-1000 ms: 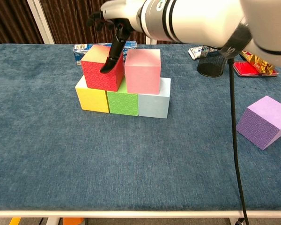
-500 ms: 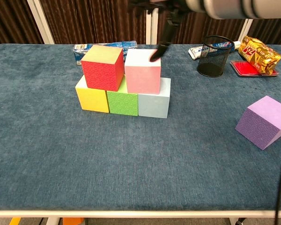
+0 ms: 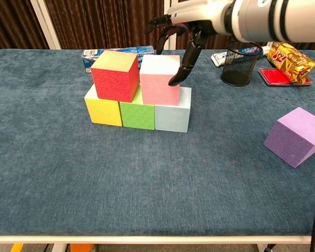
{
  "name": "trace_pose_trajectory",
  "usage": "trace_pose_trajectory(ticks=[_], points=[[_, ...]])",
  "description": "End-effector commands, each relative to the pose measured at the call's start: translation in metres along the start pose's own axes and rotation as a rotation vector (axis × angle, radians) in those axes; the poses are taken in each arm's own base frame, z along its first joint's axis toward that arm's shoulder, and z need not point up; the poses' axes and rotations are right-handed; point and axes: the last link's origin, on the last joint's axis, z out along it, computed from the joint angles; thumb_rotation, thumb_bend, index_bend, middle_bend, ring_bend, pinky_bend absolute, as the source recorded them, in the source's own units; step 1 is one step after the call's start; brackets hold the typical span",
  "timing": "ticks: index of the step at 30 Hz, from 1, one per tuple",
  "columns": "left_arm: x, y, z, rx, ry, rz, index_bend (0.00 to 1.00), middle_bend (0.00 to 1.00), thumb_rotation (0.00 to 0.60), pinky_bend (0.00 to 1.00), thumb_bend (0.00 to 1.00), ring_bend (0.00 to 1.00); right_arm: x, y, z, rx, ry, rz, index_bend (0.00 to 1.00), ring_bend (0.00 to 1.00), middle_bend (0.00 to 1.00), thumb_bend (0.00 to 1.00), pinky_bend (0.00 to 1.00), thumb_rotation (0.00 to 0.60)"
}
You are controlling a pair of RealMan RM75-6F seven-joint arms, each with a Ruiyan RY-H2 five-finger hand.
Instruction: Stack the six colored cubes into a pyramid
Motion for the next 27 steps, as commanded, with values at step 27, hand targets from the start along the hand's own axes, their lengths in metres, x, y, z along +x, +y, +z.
trace_pose_trajectory(ticks=[27], points=[[-0.0018, -0.0025, -0.0012, -0.012, -0.009, -0.012, 0.11, 0.11, 0.6, 0.14, 0.0, 0.0, -0.005, -0.0089, 0.0077, -0.015, 0.051, 0.017, 0.0, 0.01, 0.53, 0.1, 0.0, 0.6]])
